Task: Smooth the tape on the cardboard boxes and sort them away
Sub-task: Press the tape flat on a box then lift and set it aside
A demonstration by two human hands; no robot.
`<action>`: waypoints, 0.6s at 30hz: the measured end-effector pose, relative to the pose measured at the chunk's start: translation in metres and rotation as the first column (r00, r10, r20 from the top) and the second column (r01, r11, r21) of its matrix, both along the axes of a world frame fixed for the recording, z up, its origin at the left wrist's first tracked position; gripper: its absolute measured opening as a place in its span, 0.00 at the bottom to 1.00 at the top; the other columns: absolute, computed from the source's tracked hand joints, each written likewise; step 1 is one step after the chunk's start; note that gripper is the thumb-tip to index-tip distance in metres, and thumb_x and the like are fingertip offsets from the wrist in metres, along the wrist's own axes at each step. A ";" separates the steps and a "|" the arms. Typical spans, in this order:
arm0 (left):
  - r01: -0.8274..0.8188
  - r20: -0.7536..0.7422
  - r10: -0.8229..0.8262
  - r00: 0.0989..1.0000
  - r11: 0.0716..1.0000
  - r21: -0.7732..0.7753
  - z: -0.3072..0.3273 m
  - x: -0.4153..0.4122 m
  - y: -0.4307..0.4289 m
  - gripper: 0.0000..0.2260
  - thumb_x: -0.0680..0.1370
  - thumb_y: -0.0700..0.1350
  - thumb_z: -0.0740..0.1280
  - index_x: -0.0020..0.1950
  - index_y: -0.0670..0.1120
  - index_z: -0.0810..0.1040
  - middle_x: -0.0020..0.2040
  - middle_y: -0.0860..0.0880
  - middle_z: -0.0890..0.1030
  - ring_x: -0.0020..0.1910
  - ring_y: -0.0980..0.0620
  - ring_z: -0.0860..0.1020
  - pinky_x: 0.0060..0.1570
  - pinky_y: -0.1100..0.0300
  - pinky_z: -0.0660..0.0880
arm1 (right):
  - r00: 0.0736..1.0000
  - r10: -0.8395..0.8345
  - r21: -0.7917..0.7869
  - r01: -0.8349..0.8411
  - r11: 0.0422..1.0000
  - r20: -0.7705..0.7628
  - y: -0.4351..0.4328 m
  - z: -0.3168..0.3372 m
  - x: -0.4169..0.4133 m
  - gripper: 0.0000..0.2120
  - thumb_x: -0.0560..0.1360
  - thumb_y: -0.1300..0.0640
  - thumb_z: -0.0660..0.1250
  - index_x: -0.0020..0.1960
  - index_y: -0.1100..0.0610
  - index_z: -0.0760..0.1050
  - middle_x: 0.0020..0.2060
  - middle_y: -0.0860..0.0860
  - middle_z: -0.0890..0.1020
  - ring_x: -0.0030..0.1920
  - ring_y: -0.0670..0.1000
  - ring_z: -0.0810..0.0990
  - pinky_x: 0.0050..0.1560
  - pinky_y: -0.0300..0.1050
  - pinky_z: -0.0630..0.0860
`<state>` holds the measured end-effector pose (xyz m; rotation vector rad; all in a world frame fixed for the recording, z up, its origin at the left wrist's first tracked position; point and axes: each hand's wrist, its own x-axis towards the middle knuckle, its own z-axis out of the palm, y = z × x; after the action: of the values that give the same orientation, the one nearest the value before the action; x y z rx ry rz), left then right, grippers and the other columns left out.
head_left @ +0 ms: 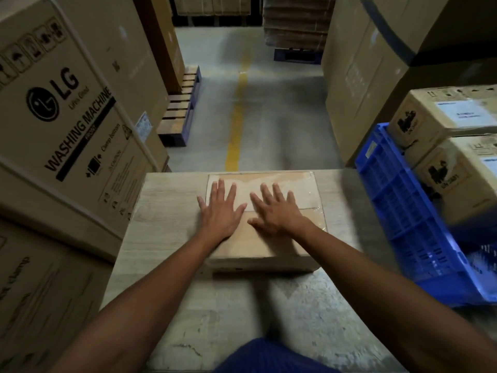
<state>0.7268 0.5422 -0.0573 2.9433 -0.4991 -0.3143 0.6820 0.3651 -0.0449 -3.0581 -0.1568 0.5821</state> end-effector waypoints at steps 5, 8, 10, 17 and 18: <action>0.106 -0.230 -0.113 0.967 0.993 -0.044 0.013 0.020 0.019 0.36 0.81 0.66 0.54 0.82 0.55 0.39 0.80 0.48 0.32 0.79 0.48 0.32 0.77 0.39 0.41 | 0.998 -0.010 0.004 0.010 1.000 -0.062 0.003 -0.004 0.005 0.42 0.76 0.25 0.42 0.81 0.45 0.34 0.79 0.55 0.33 0.79 0.63 0.32 0.75 0.71 0.39; 0.140 -0.194 -0.154 0.969 0.986 -0.086 0.014 0.012 0.028 0.41 0.78 0.70 0.56 0.82 0.55 0.40 0.80 0.48 0.32 0.78 0.48 0.31 0.77 0.39 0.40 | 0.999 -0.024 0.096 0.027 0.995 -0.032 0.008 0.001 -0.006 0.50 0.68 0.20 0.39 0.82 0.47 0.36 0.79 0.57 0.34 0.79 0.62 0.34 0.74 0.72 0.39; 0.170 -0.142 -0.182 0.973 0.981 -0.095 0.007 -0.007 0.036 0.44 0.75 0.73 0.56 0.82 0.56 0.39 0.80 0.48 0.31 0.78 0.48 0.30 0.75 0.39 0.38 | 1.000 0.004 0.109 -0.006 0.994 0.022 0.010 -0.004 -0.028 0.53 0.66 0.18 0.38 0.82 0.48 0.37 0.80 0.57 0.35 0.80 0.60 0.35 0.74 0.72 0.39; 0.247 -0.178 -0.241 0.954 0.969 0.010 0.002 -0.017 0.045 0.50 0.70 0.76 0.58 0.81 0.56 0.35 0.78 0.49 0.27 0.77 0.48 0.28 0.76 0.36 0.43 | 0.994 0.043 0.061 -0.050 0.997 0.102 0.009 -0.021 -0.047 0.48 0.72 0.20 0.40 0.82 0.48 0.39 0.81 0.57 0.37 0.80 0.59 0.36 0.75 0.70 0.39; 0.250 -0.168 -0.245 0.955 0.968 0.009 0.002 -0.018 0.045 0.50 0.70 0.76 0.58 0.81 0.56 0.36 0.78 0.49 0.27 0.77 0.48 0.29 0.76 0.36 0.43 | 0.994 0.051 0.070 -0.058 0.996 0.100 0.008 -0.018 -0.047 0.48 0.71 0.20 0.40 0.82 0.48 0.39 0.80 0.57 0.37 0.80 0.59 0.35 0.75 0.70 0.38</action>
<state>0.7084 0.5868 -0.0550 2.8490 -0.8474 -0.5939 0.6354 0.3733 -0.0626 -3.0212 -0.2578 0.4184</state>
